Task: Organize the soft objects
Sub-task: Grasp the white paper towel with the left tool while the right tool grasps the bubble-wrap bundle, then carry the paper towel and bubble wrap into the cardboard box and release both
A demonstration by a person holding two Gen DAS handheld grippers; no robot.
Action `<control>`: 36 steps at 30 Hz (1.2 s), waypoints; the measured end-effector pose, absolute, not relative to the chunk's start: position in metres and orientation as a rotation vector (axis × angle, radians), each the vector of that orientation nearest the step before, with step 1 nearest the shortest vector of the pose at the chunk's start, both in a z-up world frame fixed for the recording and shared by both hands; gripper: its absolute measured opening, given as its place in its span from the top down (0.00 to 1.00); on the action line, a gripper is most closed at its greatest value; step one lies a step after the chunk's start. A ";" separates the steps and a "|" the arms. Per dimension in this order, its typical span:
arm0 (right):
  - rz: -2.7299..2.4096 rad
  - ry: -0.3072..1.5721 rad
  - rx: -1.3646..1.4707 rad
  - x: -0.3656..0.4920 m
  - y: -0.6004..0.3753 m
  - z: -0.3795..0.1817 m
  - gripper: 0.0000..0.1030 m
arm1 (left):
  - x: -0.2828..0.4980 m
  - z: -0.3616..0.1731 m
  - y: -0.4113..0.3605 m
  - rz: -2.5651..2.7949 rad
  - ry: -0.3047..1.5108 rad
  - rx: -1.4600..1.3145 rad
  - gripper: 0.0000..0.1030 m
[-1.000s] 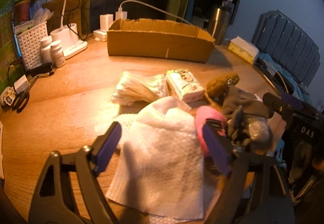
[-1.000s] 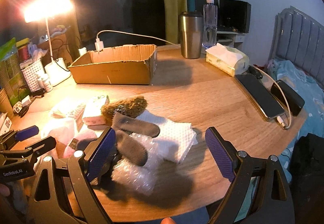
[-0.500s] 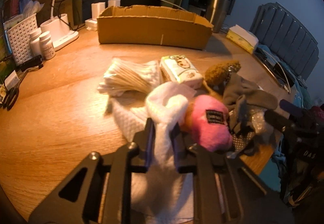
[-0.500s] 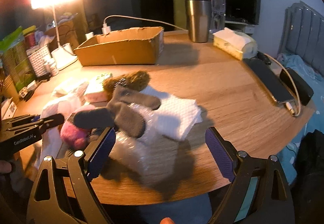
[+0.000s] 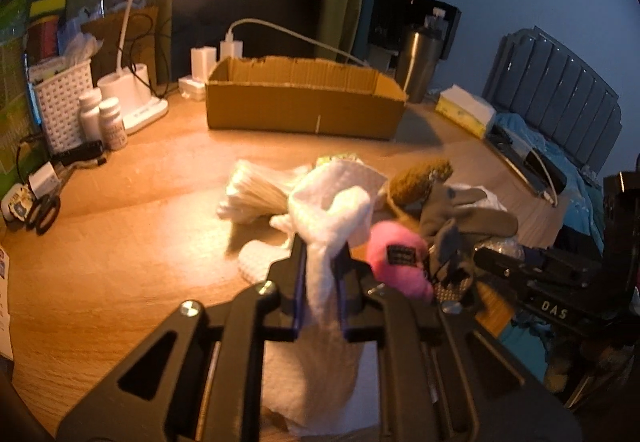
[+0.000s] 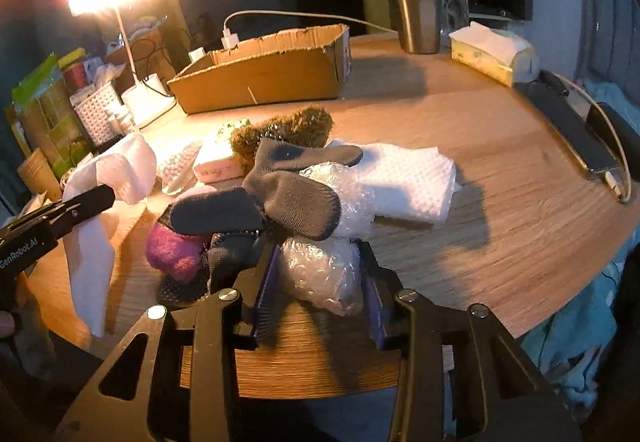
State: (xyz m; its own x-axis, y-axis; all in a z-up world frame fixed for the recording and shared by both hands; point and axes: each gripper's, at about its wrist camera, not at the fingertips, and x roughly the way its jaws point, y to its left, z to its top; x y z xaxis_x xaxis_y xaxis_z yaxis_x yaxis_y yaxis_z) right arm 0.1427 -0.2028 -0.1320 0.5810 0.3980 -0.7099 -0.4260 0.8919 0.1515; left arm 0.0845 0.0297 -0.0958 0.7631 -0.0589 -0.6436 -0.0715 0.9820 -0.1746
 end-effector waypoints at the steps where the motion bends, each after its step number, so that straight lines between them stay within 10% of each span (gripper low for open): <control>1: 0.481 0.811 -0.035 0.141 -0.203 -0.130 0.61 | 0.085 -0.094 0.030 0.006 0.699 -0.194 0.87; 29: 0.530 0.513 -0.003 0.151 -0.213 -0.027 0.61 | 0.108 -0.011 0.042 -0.034 0.477 -0.177 0.87; 36: 0.652 0.722 -0.169 0.169 -0.168 -0.075 0.60 | 0.110 -0.017 0.044 -0.029 0.484 -0.193 0.87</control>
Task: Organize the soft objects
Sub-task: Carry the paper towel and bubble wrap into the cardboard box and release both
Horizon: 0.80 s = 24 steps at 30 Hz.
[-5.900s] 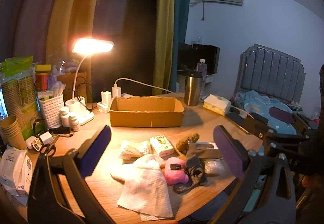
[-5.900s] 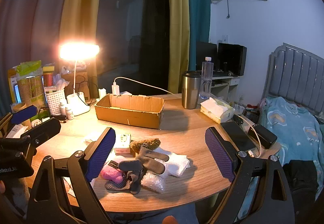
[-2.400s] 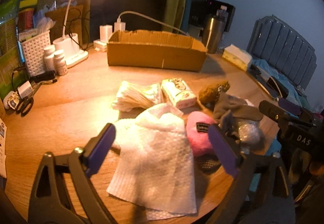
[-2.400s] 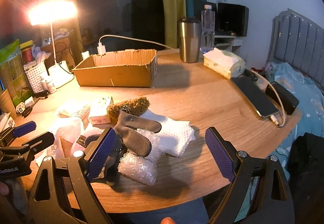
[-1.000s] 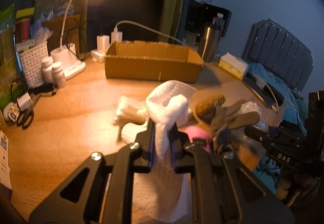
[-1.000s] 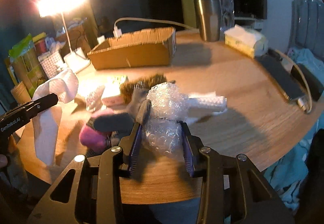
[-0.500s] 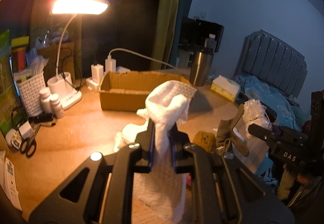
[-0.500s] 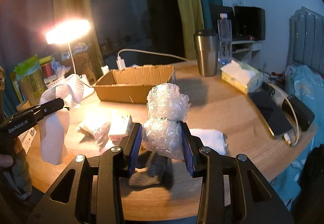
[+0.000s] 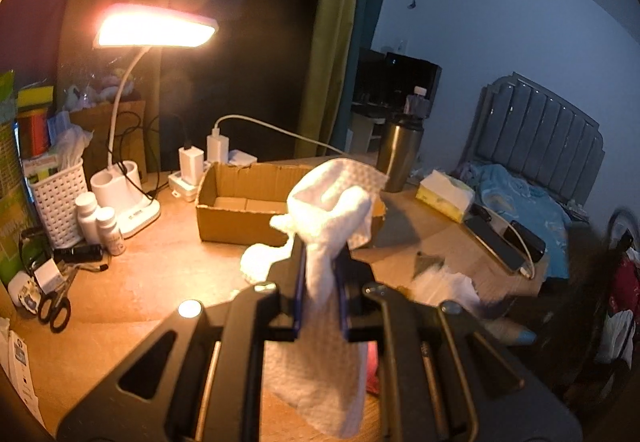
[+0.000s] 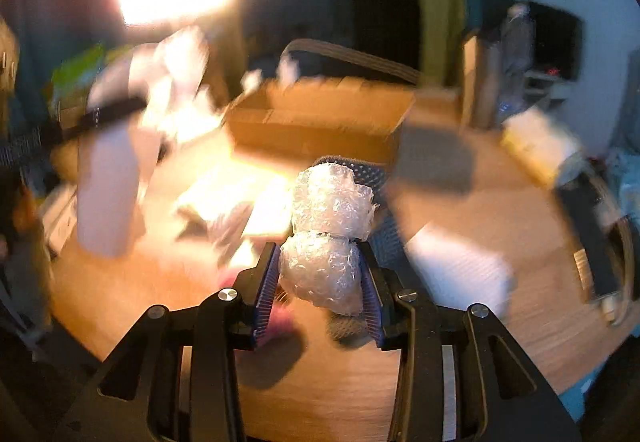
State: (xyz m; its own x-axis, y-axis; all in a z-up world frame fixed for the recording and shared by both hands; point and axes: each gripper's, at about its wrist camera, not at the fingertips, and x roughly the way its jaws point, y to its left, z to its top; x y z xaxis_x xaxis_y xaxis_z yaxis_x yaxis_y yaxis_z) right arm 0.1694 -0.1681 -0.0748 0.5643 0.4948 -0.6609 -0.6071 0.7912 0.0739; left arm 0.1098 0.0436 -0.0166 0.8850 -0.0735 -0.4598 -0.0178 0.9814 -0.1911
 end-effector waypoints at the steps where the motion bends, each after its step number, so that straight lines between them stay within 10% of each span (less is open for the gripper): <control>1: 0.680 0.750 -0.174 0.167 -0.161 -0.083 0.60 | 0.108 -0.018 0.045 -0.026 0.485 -0.195 0.87; 24: 0.803 0.658 -0.235 0.153 -0.071 -0.063 0.60 | 0.078 -0.030 0.120 0.080 0.454 -0.294 0.87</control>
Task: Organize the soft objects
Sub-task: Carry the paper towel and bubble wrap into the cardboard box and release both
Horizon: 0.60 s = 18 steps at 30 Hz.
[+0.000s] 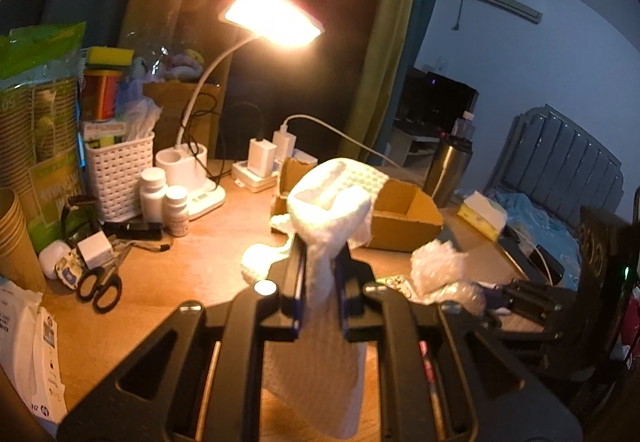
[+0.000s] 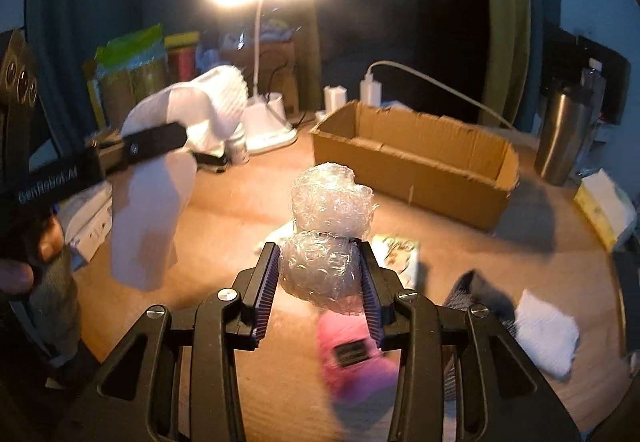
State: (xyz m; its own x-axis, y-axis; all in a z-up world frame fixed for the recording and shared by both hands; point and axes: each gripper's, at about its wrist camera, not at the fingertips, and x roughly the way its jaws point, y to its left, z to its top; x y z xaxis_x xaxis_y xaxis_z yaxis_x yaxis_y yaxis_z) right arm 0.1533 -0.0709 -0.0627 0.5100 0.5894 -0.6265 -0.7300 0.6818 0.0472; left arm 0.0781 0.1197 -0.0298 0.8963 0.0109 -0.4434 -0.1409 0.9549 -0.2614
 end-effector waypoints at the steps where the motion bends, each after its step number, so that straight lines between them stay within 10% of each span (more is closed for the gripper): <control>1: 0.798 0.653 -0.231 0.155 -0.074 -0.060 0.60 | 0.081 -0.029 0.119 0.076 0.452 -0.294 0.87; 18: 0.689 0.571 -0.157 0.207 -0.124 -0.039 0.60 | 0.159 -0.021 0.060 -0.032 0.505 -0.200 0.87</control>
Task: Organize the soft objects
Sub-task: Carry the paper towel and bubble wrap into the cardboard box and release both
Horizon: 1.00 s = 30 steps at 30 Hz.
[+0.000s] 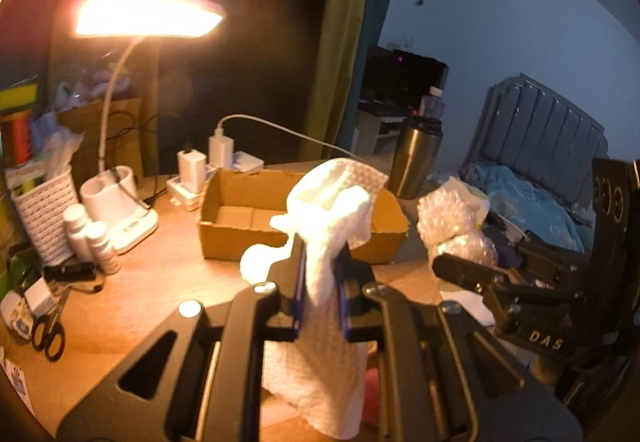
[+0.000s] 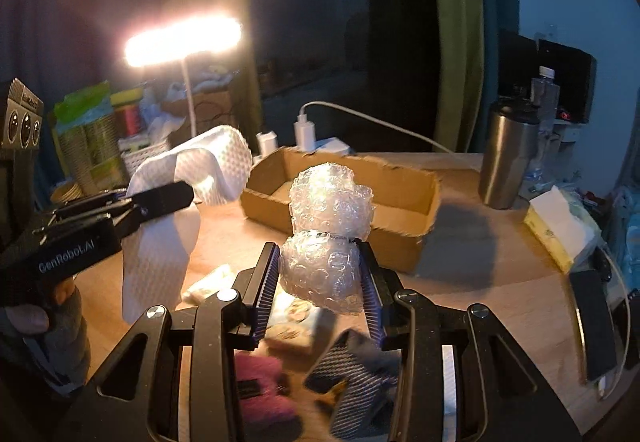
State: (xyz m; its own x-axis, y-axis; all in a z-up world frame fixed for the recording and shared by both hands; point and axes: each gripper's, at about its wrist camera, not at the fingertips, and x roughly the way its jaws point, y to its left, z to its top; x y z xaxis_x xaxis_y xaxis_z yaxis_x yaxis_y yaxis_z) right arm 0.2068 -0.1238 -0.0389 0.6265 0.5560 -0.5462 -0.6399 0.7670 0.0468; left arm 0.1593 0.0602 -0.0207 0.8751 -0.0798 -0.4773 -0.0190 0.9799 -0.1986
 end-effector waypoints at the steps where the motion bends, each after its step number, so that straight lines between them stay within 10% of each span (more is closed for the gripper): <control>1: 0.684 0.569 -0.153 0.210 -0.126 -0.039 0.60 | 0.163 -0.020 0.058 -0.035 0.507 -0.196 0.87; 30: 0.630 0.512 -0.105 0.303 -0.135 -0.029 0.60 | 0.261 -0.001 0.044 -0.094 0.332 -0.115 0.87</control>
State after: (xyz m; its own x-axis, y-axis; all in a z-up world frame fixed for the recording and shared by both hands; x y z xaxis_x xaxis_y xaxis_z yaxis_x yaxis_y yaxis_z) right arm 0.3033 -0.1346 -0.0290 0.6882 0.5367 -0.4882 -0.5874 0.8071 0.0593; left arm 0.2611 0.0441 -0.0008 0.9412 -0.1105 -0.3192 0.0728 0.9891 -0.1280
